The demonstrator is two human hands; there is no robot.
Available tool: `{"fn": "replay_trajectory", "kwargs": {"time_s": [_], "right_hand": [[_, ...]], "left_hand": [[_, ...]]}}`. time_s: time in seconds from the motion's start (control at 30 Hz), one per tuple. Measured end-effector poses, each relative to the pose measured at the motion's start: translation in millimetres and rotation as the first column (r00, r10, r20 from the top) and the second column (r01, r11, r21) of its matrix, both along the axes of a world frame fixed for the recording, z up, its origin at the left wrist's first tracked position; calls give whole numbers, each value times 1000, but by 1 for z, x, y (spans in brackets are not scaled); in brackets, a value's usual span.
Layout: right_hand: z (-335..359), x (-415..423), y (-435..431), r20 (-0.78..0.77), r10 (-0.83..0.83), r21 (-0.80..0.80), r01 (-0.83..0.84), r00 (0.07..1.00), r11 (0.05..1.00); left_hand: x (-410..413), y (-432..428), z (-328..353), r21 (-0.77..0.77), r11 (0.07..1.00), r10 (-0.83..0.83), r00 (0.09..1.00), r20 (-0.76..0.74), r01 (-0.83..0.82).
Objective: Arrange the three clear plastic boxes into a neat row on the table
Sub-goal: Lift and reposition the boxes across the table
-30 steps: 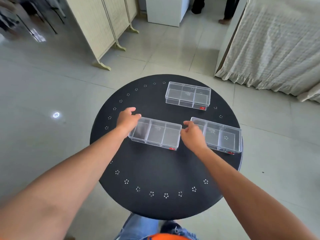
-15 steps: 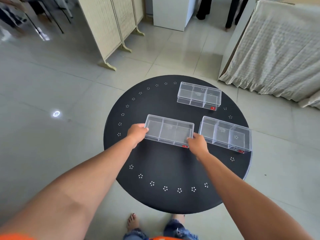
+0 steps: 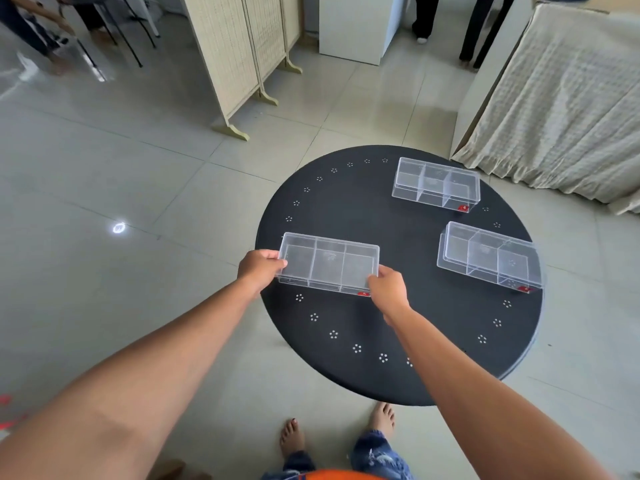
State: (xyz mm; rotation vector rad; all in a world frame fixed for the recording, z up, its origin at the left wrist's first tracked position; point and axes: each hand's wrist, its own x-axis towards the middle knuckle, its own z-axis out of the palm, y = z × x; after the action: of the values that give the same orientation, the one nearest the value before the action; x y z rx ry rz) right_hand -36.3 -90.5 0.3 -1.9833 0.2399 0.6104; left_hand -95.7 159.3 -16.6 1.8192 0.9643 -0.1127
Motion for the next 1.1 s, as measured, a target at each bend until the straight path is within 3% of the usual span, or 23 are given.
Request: {"fn": "replay_trajectory", "kwargs": {"time_s": [0.7,0.87,0.97,1.1], "right_hand": [[-21,-21,26,-10,-11,-74,10,1000,997],[-15,-18,21,-37,-5,-134,0,999,991],[-11,-9,7,10,-37,-195,39,999,980],[-3,9,-22,119,-117,-237,142,986,961]], "left_hand": [[-26,20,-6,7,998,-59,997,-40,59],[-16,13,14,192,970,-135,987,-82,149],[-2,2,30,325,929,-183,983,-12,177],[28,-27,44,310,911,-315,945,91,273]]}}
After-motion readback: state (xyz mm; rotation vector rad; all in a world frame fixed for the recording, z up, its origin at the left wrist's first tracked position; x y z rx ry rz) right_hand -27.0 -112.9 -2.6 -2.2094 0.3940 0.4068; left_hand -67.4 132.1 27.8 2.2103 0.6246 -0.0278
